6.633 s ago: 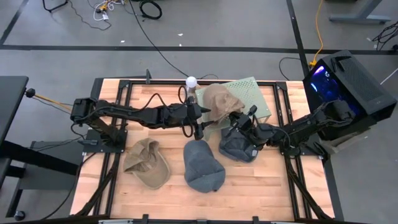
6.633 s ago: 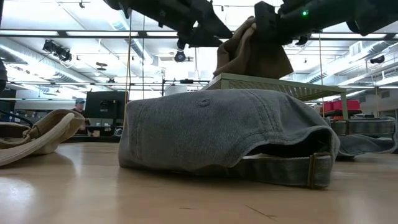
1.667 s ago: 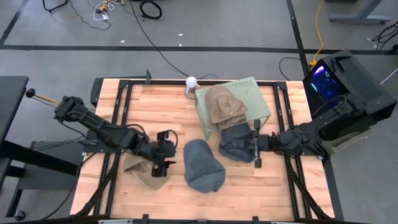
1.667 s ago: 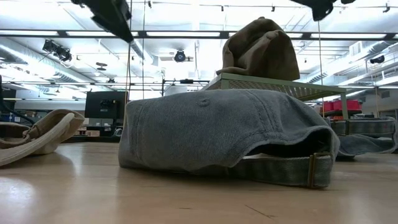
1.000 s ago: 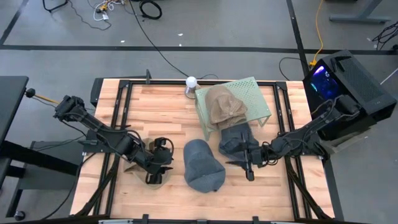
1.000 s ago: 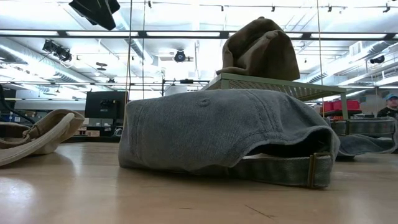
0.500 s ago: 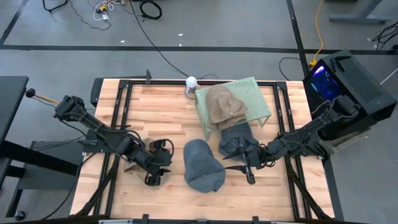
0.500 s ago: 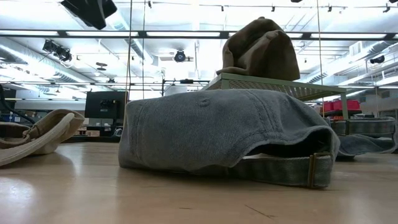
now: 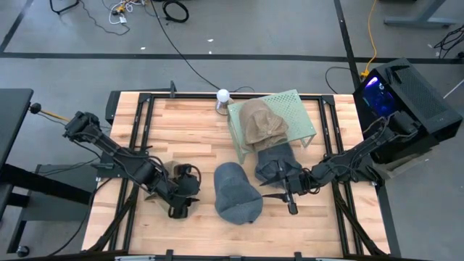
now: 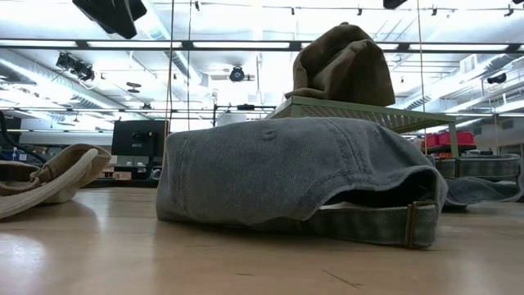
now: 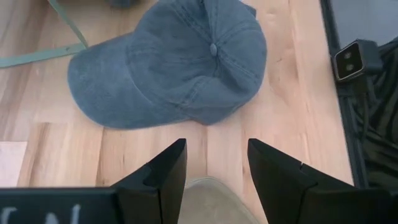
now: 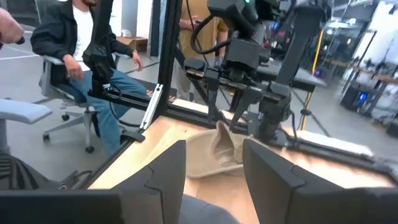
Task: Stack caps on shelf
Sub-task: Stack the brown cap on the brown cap on the shelf
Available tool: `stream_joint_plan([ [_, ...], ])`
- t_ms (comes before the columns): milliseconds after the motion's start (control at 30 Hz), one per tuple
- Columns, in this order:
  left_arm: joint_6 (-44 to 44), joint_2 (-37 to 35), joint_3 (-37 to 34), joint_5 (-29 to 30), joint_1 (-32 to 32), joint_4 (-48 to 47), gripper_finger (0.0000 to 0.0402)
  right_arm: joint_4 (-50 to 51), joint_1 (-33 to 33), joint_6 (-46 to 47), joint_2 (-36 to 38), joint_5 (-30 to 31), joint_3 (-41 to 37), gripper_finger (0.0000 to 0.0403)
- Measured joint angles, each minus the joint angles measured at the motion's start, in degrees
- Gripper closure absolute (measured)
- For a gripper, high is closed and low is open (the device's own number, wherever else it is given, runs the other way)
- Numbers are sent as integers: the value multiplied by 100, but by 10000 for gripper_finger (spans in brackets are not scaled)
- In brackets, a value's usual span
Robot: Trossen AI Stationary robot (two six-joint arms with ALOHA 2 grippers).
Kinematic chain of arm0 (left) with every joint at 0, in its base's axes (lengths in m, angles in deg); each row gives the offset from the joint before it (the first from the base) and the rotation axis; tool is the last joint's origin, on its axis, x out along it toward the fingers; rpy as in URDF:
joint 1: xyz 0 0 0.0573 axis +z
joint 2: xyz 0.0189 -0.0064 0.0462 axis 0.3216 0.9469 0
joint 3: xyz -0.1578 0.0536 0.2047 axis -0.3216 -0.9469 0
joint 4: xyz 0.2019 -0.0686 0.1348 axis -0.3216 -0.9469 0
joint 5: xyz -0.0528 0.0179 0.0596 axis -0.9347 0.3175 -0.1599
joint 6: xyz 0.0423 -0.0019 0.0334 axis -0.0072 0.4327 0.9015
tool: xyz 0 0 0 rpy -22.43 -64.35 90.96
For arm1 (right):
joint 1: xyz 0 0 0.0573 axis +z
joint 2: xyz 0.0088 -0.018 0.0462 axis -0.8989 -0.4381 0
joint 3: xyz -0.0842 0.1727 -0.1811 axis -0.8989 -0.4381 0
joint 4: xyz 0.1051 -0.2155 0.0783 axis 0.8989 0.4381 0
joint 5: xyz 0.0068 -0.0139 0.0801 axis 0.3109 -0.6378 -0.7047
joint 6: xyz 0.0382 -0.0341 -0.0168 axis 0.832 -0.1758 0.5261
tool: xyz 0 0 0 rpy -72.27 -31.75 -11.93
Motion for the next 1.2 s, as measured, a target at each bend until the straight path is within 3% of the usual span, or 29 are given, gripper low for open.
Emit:
stream_joint_plan([
  [367,-146,253,-4,-130,-59,-114,225,647,46,760,2,-851,0,243],
  [633,-723,347,-5,-156,-167,-757,225,788,160,776,2,-841,0,243],
  [867,-1321,428,-5,-628,-349,-871,225,817,160,779,2,-839,-86,243],
  [1033,-1968,465,-2,-1204,-720,-1035,225,828,160,893,2,-838,-211,243],
  [1200,-2396,487,-2,-1275,-1155,-1376,225,806,157,862,2,-837,-219,243],
])
